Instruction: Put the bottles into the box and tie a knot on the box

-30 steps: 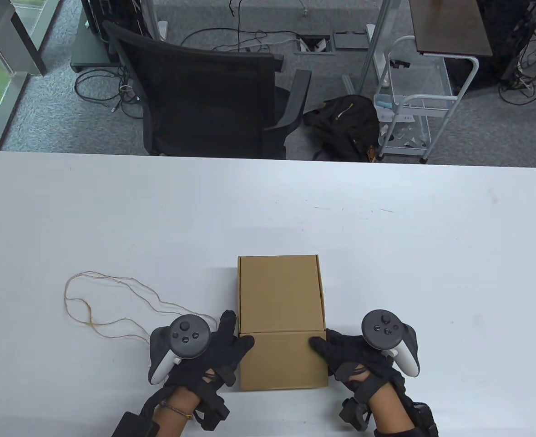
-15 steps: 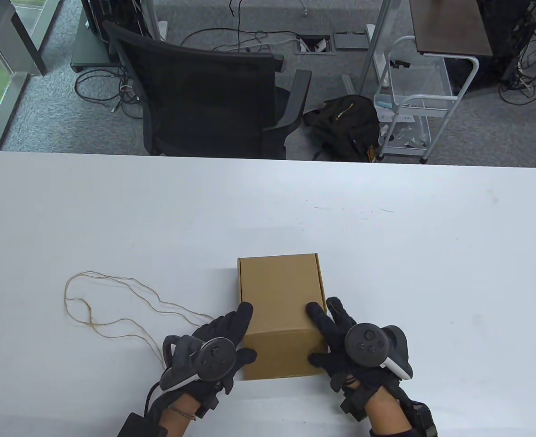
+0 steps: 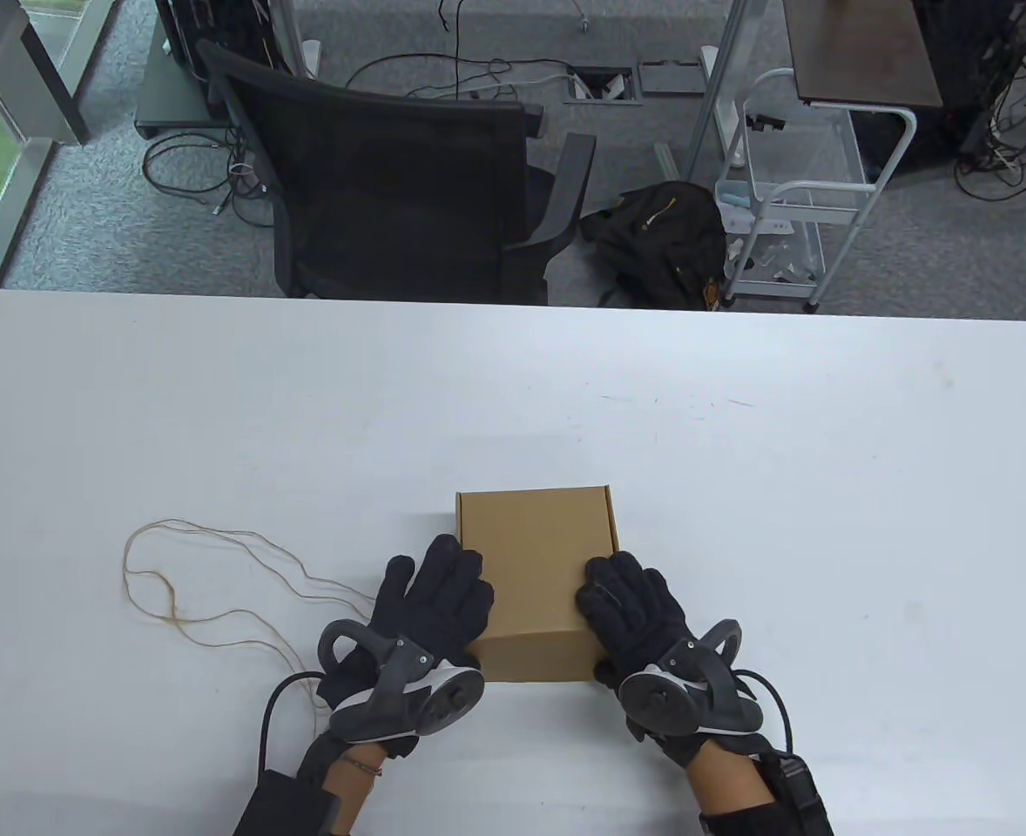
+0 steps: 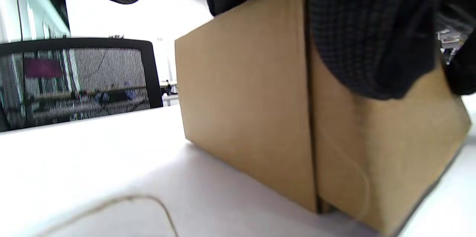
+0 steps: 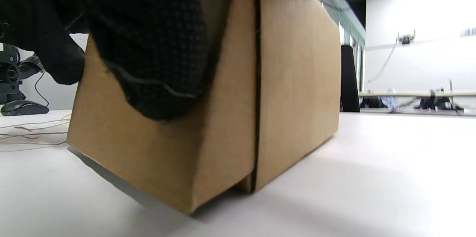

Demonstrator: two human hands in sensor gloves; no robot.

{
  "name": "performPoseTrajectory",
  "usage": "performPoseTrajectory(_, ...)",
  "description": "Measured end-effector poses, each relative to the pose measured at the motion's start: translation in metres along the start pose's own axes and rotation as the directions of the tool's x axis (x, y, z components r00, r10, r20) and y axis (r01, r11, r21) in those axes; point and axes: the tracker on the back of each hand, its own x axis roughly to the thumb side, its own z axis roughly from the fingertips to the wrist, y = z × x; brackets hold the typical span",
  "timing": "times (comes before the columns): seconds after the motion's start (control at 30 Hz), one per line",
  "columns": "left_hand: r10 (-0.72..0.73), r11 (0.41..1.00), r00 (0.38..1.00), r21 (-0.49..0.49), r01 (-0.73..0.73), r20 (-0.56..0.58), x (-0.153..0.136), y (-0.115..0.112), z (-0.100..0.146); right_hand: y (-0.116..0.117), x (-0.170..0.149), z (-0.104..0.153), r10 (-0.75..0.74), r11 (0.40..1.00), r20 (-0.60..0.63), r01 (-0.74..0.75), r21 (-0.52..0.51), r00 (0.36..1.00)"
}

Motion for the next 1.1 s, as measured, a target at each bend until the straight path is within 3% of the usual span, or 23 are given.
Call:
performPoseTrajectory(0.17,-0.153,0.987,0.987,0.052,0.15,0.054,0.01,0.001,-0.001,-0.005,0.012,-0.002,0.248,0.963,0.063,-0.239,-0.127,0.967)
performPoseTrajectory(0.33,-0.232,0.97,0.968,0.099,0.223,0.096,0.012,-0.001,0.001,-0.01,0.013,-0.003,0.268,0.951,0.055,-0.255,-0.172,0.962)
performPoseTrajectory(0.47,-0.155,0.985,0.984,0.083,0.149,0.083,0.003,-0.002,0.001,-0.012,0.012,-0.004,0.22,0.967,0.014,-0.216,-0.131,0.975)
performPoseTrajectory(0.57,0.003,1.0,0.997,0.02,-0.005,0.078,-0.012,-0.002,0.004,-0.012,0.011,-0.003,0.132,0.987,-0.008,-0.132,-0.087,0.991)
performPoseTrajectory(0.67,0.117,0.992,0.992,0.033,-0.118,0.039,-0.03,-0.004,0.011,-0.012,0.007,-0.001,0.091,0.993,-0.011,-0.092,-0.076,0.996)
performPoseTrajectory(0.77,0.069,0.996,0.996,0.055,-0.066,-0.052,-0.045,-0.005,0.017,-0.011,0.003,0.001,0.025,0.997,-0.014,-0.026,-0.079,1.0)
performPoseTrajectory(0.9,0.041,0.994,0.991,-0.091,-0.053,-0.128,-0.058,-0.023,0.017,-0.008,0.001,0.003,0.022,0.998,-0.009,-0.022,-0.051,1.0)
performPoseTrajectory(1.1,-0.009,0.945,0.981,-0.323,-0.055,-0.193,-0.056,-0.059,0.003,-0.008,0.0,0.003,-0.019,0.999,-0.013,0.019,-0.027,1.0)
